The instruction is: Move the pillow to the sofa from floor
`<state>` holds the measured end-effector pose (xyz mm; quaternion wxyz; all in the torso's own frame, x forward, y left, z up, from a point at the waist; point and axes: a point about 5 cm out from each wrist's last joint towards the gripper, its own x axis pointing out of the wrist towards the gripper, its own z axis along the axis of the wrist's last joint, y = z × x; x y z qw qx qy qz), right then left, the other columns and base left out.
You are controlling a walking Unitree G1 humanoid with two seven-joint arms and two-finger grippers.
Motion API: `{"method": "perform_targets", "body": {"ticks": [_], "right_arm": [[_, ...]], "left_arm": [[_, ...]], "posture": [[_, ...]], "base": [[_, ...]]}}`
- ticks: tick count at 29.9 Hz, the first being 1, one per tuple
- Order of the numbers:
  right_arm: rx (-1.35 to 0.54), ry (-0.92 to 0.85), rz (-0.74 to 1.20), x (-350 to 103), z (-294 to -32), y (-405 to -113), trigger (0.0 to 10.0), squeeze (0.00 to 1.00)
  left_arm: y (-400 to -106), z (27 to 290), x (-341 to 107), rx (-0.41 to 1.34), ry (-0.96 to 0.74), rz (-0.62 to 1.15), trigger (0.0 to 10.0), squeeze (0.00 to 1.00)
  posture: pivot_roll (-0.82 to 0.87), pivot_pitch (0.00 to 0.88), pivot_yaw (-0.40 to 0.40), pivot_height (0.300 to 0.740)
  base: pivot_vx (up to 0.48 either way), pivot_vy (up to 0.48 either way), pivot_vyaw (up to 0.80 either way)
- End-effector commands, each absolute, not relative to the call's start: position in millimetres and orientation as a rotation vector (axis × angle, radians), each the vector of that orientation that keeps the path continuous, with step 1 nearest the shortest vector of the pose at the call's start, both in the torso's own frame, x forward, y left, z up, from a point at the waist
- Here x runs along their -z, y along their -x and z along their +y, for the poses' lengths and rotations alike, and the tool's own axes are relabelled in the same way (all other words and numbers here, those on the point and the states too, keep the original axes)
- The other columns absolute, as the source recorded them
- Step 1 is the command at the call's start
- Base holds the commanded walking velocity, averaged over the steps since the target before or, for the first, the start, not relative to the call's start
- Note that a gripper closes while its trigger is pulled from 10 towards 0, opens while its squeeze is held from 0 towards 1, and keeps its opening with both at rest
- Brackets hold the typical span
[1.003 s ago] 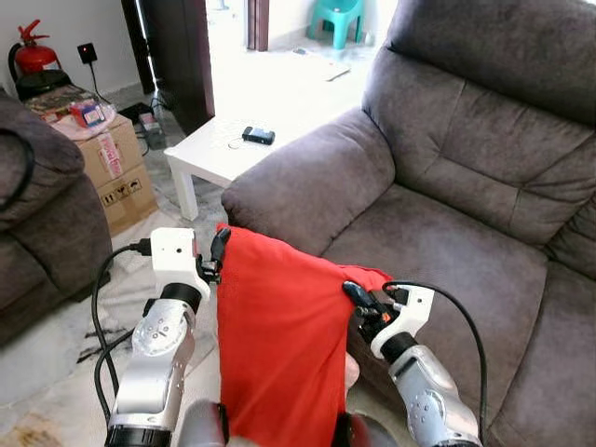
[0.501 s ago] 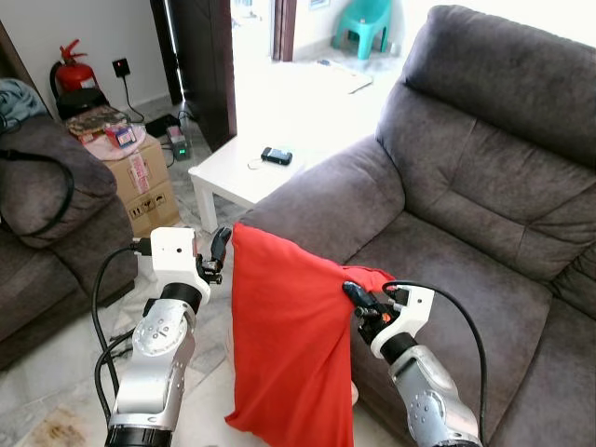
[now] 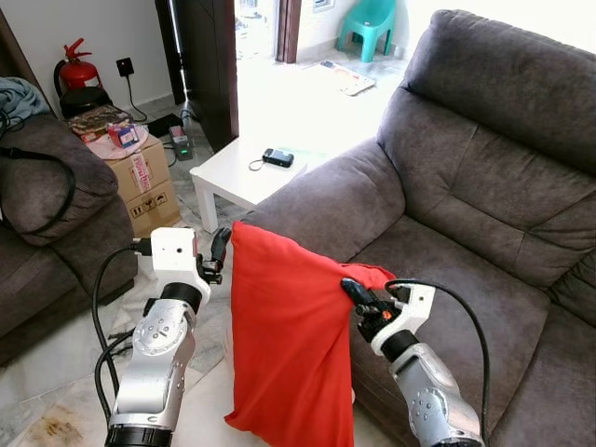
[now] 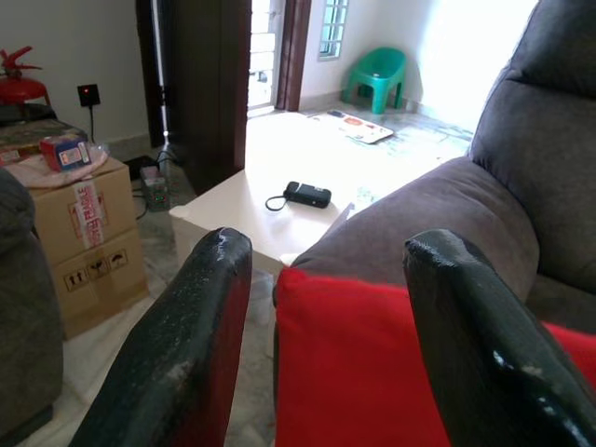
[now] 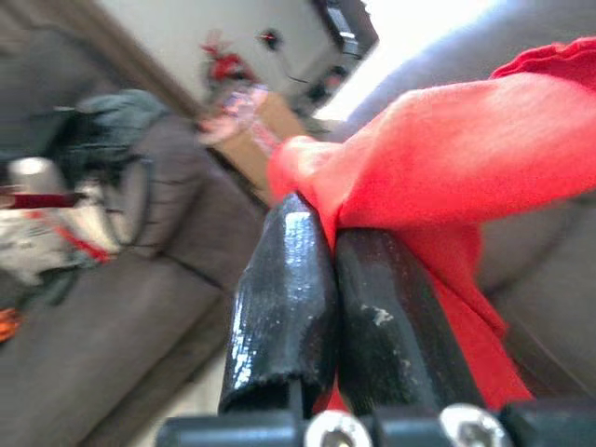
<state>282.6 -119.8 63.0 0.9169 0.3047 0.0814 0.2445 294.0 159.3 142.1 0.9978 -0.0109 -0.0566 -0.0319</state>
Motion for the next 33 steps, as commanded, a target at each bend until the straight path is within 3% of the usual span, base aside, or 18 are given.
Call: {"method": "perform_targets", "body": {"ticks": [1, 12, 17, 23, 26, 33], "right_arm": [[-0.644, -0.61, -0.045, -110, -118, -289, 10.0, 0.0], [-0.527, -0.558, 0.004, -99, -130, -294, 10.0, 0.0], [-0.66, -0.574, 0.037, -97, -122, -285, 10.0, 0.0], [-0.679, -0.51, 0.076, -92, -129, -282, 10.0, 0.0], [-0.92, -0.443, 0.146, -90, -128, -261, 10.0, 0.0], [-0.918, -0.436, 0.143, -93, -138, -261, 10.0, 0.0]], "left_arm": [[-295, 157, -144, 0.072, 0.005, -0.12, 10.0, 0.0], [-296, 156, -144, 0.078, 0.004, -0.12, 10.0, 0.0], [-297, 158, -145, 0.075, 0.001, -0.122, 10.0, 0.0], [-295, 157, -147, 0.095, 0.0, -0.12, 10.0, 0.0], [-295, 158, -147, 0.101, 0.004, -0.117, 10.0, 0.0], [-297, 155, -147, 0.109, 0.016, -0.116, 10.0, 0.0]], "posture": [[0.16, 0.0, -0.123, 0.74], [0.17, 0.0, -0.119, 0.74], [0.17, 0.0, -0.119, 0.74], [0.18, 0.0, -0.119, 0.74], [0.17, 0.0, -0.12, 0.74], [0.17, 0.0, -0.12, 0.74]], "base": [[0.0, 0.0, 0.0], [0.0, 0.0, 0.0], [0.0, 0.0, 0.0], [0.0, 0.0, 0.0], [0.0, 0.0, 0.0], [0.0, 0.0, 0.0]]}}
